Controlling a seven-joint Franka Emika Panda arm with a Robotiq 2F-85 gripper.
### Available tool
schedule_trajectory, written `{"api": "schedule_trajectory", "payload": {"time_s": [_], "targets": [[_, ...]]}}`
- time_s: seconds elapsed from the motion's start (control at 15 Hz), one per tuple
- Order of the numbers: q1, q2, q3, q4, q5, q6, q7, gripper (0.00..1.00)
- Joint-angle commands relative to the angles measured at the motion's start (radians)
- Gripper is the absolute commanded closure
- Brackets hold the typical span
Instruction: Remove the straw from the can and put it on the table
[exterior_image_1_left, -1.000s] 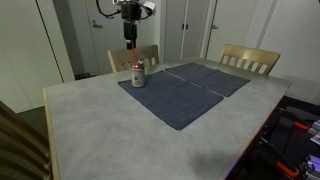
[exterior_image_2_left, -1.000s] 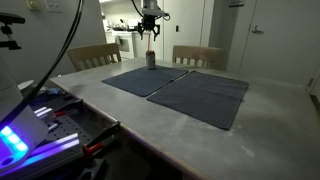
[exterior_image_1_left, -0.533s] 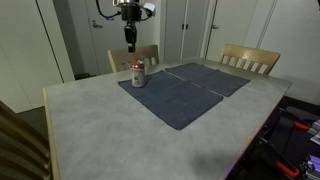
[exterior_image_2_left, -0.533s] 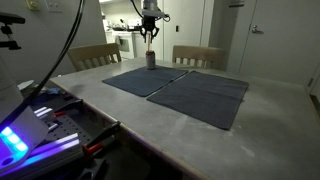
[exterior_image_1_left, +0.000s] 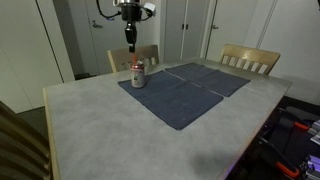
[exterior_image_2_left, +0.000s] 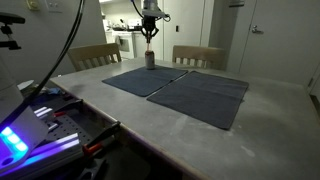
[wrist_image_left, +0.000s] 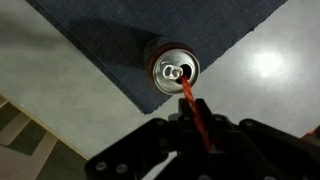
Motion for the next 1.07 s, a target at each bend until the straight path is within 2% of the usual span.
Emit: {"api": "schedule_trajectory", "payload": {"time_s": [0.0, 1.0], "targets": [[-0.007, -0.011, 0.000, -0.007, 0.002, 0.001, -0.004, 0.98], [0.025, -0.095, -0.014, -0.041, -0.045, -0.006, 0.053, 0.98]]}}
